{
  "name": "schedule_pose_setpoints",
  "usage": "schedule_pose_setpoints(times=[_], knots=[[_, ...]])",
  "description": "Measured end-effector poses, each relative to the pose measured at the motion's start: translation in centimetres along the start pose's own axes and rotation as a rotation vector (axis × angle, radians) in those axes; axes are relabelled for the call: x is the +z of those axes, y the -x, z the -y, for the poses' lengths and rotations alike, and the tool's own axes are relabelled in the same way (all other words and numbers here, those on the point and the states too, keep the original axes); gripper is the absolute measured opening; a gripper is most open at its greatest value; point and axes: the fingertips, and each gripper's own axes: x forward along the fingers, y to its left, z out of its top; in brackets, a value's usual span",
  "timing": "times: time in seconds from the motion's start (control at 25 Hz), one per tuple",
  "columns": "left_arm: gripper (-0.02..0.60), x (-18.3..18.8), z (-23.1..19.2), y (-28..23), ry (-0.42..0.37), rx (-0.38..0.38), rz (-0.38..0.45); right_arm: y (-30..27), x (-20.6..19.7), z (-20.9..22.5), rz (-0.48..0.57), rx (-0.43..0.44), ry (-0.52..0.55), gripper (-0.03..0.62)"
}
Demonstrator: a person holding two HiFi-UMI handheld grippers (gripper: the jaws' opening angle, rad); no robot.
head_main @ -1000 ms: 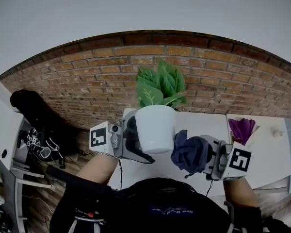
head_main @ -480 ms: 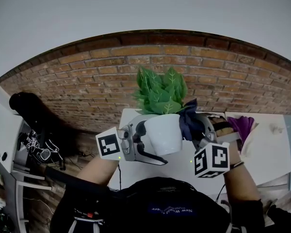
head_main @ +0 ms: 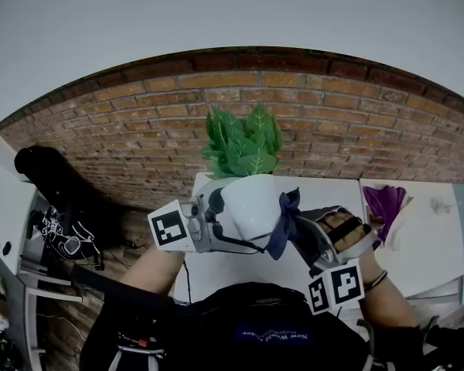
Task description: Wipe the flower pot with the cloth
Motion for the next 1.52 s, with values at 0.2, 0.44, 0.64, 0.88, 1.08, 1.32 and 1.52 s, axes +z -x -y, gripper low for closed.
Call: schedule_pose_setpoints(times=[0.2, 0.44, 0.64, 0.88, 1.08, 1.32, 1.52], knots=[[0.517, 0.4, 0.2, 0.1, 0.0, -0.026, 0.024, -0.3, -1.3, 0.7, 0.047, 0.038, -0.163, 0.1], [0.517, 0.5, 2.1, -0.7, -0.011, -0.106, 0.022, -3.0, -3.5, 4.3, -0.067, -0.004, -0.208, 0.1], [0.517, 0.7, 0.8, -0.6, 0.011, -0.038, 0.04, -3.1, -1.8, 2.5, -0.037, 0.033, -0.162, 0.1], [0.517, 0.5, 0.0, 0.0, 0.002, -0.005, 0.048, -1.1, 1.0, -1.6, 0.117, 0.106, -0.147, 0.1], [0.517, 1.4, -0.3, 0.3, 0.025, -0.003, 0.101, -0.9, 0.9, -1.6, 0.181, 0.115, -0.212, 0.1], [0.517, 3.1, 1.7, -0.4, 0.034, -0.081, 0.168, -3.8, -2.0, 0.6, 0.166, 0.125, -0.43, 0.1], [0.517, 3.2, 1.4, -0.5, 0.048, -0.053, 0.181, -3.1, 0.7, 1.6, 0.26, 0.113, -0.456, 0.1]])
